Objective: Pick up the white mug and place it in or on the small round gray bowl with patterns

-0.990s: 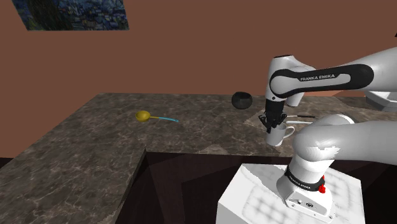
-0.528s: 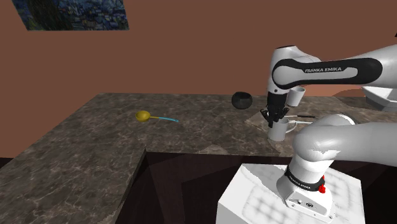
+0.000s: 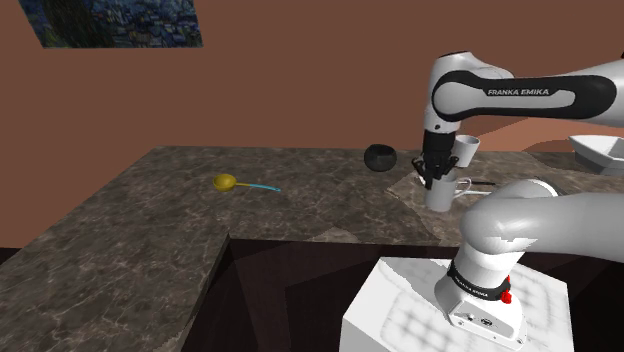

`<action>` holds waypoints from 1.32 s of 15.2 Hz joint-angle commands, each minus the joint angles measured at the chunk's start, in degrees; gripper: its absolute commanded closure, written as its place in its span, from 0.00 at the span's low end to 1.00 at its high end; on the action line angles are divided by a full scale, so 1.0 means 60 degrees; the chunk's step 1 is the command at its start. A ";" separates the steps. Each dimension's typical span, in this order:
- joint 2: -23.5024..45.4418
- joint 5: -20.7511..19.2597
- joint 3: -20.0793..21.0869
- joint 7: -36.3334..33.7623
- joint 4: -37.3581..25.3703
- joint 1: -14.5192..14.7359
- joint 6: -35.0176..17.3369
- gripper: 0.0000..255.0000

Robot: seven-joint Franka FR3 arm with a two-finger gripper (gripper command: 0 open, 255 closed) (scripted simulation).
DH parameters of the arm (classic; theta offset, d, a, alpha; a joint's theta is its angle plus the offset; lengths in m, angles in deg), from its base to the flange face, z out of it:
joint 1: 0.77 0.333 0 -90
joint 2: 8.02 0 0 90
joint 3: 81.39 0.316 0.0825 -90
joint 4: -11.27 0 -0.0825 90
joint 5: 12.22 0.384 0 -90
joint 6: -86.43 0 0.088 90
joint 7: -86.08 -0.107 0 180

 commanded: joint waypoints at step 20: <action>0.1628 0.0040 -0.0072 0.0190 -0.3091 0.0141 0.1454 1.00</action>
